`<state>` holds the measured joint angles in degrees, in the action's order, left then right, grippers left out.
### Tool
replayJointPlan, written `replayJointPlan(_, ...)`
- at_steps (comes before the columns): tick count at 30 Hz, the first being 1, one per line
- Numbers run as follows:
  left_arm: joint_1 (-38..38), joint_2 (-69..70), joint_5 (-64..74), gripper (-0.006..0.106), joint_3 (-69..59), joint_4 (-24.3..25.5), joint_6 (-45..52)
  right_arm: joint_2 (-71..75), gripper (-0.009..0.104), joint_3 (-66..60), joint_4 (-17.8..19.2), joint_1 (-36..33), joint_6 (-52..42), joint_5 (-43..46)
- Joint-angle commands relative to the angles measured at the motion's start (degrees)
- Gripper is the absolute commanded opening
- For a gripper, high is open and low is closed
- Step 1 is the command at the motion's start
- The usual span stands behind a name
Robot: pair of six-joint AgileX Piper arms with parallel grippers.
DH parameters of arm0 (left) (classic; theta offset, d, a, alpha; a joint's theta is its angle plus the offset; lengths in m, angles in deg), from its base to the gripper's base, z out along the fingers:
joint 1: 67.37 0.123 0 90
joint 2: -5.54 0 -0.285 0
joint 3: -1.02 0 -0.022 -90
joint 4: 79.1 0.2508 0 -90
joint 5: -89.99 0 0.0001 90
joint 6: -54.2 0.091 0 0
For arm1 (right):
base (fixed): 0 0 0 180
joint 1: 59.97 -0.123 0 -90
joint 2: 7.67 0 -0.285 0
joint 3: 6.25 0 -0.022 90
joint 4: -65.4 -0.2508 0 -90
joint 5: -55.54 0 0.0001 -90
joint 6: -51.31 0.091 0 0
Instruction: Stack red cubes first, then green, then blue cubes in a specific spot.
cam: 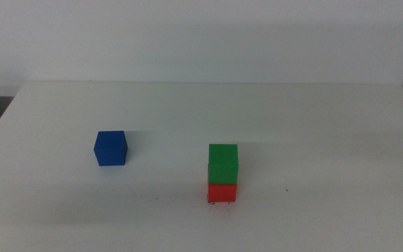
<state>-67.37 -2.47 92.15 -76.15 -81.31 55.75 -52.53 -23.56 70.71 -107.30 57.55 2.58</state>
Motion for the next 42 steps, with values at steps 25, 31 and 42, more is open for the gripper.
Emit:
replayJointPlan(25, -3.91, -67.91, 51.06, 0.094, 57.32, -3.14, -3.93, 0.33, 0.093, -0.2, 0.35, 0.37, -0.52, 0.32)
replayJointPlan(31, -11.26, -83.63, 58.13, 0.094, 70.29, 5.46, -15.07, 0.33, 0.093, -0.2, 0.35, 0.37, -0.52, 0.32)
replayJointPlan(42, -12.62, -102.62, 51.64, 0.094, 81.41, 2.21, -13.4, 0.33, 0.093, -0.2, 0.35, 0.37, -0.52, 0.32)
